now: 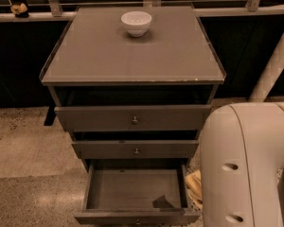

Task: Pick sponge from bottom drawer and place on counter

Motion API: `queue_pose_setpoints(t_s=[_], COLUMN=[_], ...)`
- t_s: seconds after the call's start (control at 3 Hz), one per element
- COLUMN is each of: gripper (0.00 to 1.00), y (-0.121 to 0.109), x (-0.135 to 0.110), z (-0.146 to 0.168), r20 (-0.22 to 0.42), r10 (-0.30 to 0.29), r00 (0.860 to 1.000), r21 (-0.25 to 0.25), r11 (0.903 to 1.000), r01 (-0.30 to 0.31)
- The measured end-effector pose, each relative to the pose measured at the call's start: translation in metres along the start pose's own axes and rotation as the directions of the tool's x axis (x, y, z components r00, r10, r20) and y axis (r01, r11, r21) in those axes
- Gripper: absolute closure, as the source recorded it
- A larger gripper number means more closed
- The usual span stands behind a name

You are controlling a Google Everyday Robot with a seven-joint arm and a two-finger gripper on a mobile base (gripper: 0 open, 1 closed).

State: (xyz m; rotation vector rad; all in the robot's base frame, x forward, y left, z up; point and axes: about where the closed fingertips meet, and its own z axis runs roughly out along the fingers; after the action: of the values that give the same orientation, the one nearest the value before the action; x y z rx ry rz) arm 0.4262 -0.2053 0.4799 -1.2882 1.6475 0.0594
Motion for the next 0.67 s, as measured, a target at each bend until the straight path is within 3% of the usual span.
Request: queue_pose_setpoints(t_s=[0.33,0.67], gripper=[1.00,1.00], y=[-0.008,-0.017], x=[-0.034,-0.088], z=[0.001,-0.004], r20=[0.027,0.047], r10=[-0.068,-0.195], r00=[0.997,0.980], r21=[-0.001,-0.013], r11=[0.9977,0.9805], r01=[0.068,0.196])
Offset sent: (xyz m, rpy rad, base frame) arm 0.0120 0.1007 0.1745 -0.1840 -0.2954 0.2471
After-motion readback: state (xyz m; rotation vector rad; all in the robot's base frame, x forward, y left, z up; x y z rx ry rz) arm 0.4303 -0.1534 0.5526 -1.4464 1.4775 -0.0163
